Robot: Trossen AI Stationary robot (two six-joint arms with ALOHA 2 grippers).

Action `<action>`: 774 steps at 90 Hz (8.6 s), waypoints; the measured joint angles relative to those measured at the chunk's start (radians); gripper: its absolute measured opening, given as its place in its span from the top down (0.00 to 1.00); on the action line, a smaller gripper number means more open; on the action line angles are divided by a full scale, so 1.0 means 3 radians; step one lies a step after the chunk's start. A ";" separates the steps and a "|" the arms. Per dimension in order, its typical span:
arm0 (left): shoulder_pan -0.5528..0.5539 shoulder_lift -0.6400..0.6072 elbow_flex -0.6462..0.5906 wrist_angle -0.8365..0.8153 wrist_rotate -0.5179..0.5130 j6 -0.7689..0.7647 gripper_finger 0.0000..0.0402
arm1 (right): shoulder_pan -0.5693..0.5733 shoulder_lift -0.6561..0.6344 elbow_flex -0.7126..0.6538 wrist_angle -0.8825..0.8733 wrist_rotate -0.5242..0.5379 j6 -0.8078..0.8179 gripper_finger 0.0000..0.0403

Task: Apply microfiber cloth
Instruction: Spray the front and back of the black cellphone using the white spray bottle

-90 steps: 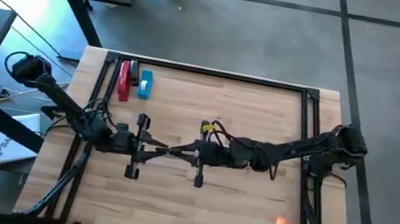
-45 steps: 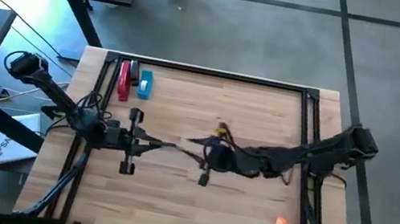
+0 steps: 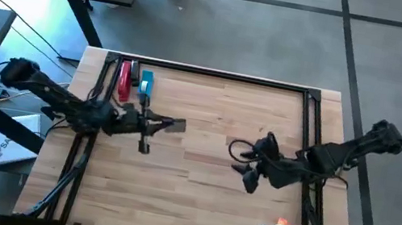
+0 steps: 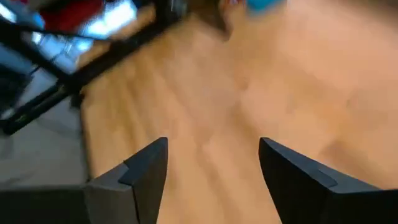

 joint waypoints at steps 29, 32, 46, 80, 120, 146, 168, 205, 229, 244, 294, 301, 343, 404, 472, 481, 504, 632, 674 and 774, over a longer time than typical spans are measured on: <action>0.0210 0.0229 0.0003 -0.0007 0.0301 -0.0139 0.96 | -0.0106 0.0445 0.0497 -0.0879 -0.1494 0.0902 0.54; 0.0209 0.0247 0.0003 -0.0001 0.0301 -0.0139 0.96 | -0.0108 0.0532 0.0656 -0.1004 -0.1539 0.0873 0.56; 0.0206 0.0260 0.0003 0.0026 0.0265 -0.0139 0.96 | -0.0066 0.1040 0.1577 -0.2039 -0.1457 0.0455 0.65; 0.0018 0.0256 -0.0041 0.0028 0.0200 -0.0197 0.96 | 0.0626 0.1825 0.2496 -0.2603 -0.0987 -0.0007 0.72; -0.0017 0.0244 -0.0034 0.0230 0.0190 -0.0078 0.96 | 0.1465 0.1447 0.2510 -0.2613 -0.1339 0.0875 0.73; 0.0099 0.0243 -0.0034 0.0331 0.0181 0.0006 0.96 | 0.1500 0.1564 0.2501 -0.2607 -0.1175 -0.0065 0.73; 0.0103 0.0243 -0.0034 0.0295 0.0202 -0.0072 0.96 | 0.1621 0.1587 0.2279 -0.2605 -0.1378 0.0293 0.73; 0.0118 0.0244 -0.0034 0.0314 0.0212 0.0026 0.96 | 0.1584 0.1569 0.2004 -0.2608 -0.1373 0.0360 0.73; 0.0119 0.0244 -0.0033 0.0315 0.0209 0.0067 0.96 | 0.1506 0.1525 0.2003 -0.2608 -0.1501 0.0502 0.73; 0.0118 0.0244 -0.0033 0.0315 0.0208 0.0067 0.96 | 0.1498 0.1476 0.2001 -0.2608 -0.1631 0.0625 0.73; 0.0106 0.0244 -0.0032 0.0248 0.0208 0.0035 0.96 | 0.1498 0.1359 0.2000 -0.2581 -0.1689 0.2424 0.73; 0.0104 0.0244 -0.0032 0.0241 0.0207 0.0034 0.96 | 0.1494 0.1350 0.2000 -0.2606 -0.1825 0.2974 0.73; 0.0118 0.0244 -0.0032 0.0303 0.0291 0.0046 0.96 | 0.1357 0.1336 0.1734 -0.2603 -0.1785 0.3665 0.73; 0.0118 0.0244 -0.0031 0.0312 0.0379 0.0069 0.96 | 0.0853 0.1336 0.1448 -0.2159 -0.1916 0.2122 0.95; 0.0296 -0.0056 0.0359 -0.1158 0.0997 -0.0615 0.96 | -0.0434 0.2442 0.3257 -0.2568 -0.1083 -0.4751 0.95; 0.0354 -0.0231 0.0359 -0.1449 0.0998 -0.0795 0.96 | -0.0489 0.2644 0.3506 -0.2579 -0.0899 -0.5601 0.95; 0.0406 -0.0516 0.0359 -0.1936 0.1091 -0.1036 0.96 | -0.0536 0.2810 0.3648 -0.2609 -0.0660 -0.6634 0.95; 0.0424 0.0131 0.0354 -0.1205 0.0925 -0.1624 0.96 | -0.0164 0.2258 0.2664 -0.2502 -0.0855 -0.6808 0.79; 0.0424 0.0131 0.0354 -0.1197 0.0900 -0.1508 0.96 | 0.0085 0.2260 0.2885 -0.2313 0.0004 -0.6757 0.60; 0.1083 0.1459 0.1294 -0.0167 0.1421 -0.1012 0.96 | -0.0342 0.0077 -0.0243 0.1133 -0.0660 -0.4308 1.00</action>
